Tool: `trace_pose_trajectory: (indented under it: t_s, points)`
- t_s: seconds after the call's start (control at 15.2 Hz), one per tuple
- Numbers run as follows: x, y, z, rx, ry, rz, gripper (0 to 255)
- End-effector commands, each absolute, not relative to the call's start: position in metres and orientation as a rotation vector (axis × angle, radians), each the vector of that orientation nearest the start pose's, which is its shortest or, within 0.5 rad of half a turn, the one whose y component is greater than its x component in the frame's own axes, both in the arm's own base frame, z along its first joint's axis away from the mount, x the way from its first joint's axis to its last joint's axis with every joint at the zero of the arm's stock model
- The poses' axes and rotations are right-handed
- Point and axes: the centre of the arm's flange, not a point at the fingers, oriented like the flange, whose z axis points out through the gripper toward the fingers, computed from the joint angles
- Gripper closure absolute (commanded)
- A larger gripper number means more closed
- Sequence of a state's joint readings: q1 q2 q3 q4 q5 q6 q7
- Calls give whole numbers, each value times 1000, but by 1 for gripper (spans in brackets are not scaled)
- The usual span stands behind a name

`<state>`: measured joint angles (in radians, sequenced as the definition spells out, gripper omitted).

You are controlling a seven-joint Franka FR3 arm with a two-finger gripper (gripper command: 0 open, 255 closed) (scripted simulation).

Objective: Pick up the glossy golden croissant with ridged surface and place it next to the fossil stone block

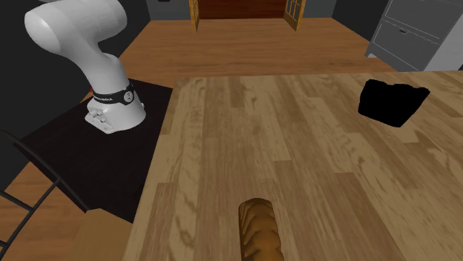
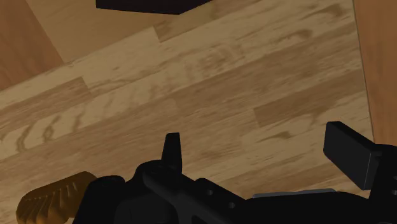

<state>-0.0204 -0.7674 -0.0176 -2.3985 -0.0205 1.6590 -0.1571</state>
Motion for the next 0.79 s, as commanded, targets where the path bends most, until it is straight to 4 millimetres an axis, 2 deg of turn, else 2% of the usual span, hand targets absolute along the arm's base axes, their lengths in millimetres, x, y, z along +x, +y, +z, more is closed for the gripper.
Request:
trace_pose_trajectory:
  t_s: [0.0,0.33,0.73]
  points:
    - [319,-16,572,-3146,-197,-42,0]
    - [366,-30,537,-3150,112,-112,0]
    - [420,-59,498,-3113,482,-195,0]
